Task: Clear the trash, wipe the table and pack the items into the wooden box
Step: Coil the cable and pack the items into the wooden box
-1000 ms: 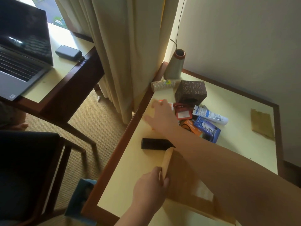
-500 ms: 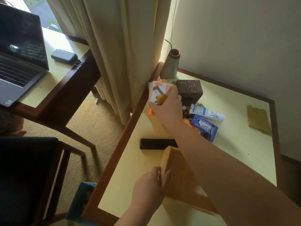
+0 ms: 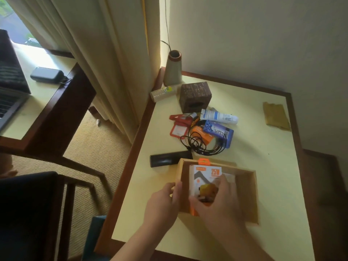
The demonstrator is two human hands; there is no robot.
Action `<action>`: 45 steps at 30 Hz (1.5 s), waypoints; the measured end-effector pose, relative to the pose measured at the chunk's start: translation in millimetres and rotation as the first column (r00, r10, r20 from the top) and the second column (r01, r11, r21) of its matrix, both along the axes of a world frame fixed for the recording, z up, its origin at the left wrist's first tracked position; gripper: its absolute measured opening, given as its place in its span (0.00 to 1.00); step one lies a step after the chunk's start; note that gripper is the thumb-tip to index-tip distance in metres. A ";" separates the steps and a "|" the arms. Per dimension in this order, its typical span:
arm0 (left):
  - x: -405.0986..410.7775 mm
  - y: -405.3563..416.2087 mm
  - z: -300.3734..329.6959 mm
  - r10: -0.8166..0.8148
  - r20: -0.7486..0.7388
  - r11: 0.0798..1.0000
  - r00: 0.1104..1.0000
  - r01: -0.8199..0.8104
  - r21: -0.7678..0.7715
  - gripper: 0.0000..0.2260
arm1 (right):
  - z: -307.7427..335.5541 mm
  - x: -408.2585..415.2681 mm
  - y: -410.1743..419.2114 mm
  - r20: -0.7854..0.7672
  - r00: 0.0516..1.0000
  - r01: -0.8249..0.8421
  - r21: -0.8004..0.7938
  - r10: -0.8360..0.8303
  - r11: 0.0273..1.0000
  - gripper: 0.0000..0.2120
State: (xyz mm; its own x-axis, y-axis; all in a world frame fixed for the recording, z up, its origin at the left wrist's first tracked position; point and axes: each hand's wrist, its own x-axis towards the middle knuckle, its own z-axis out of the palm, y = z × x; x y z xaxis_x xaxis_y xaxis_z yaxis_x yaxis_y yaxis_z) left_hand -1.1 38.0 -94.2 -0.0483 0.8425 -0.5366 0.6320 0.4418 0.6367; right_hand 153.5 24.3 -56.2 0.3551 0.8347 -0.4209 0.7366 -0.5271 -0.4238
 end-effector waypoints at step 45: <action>34.0 59.0 -23.5 -0.204 -0.421 0.887 0.884 0.349 0.303 0.18 | -47.6 95.3 227.8 0.309 0.821 -0.535 0.121 0.481 0.836 0.25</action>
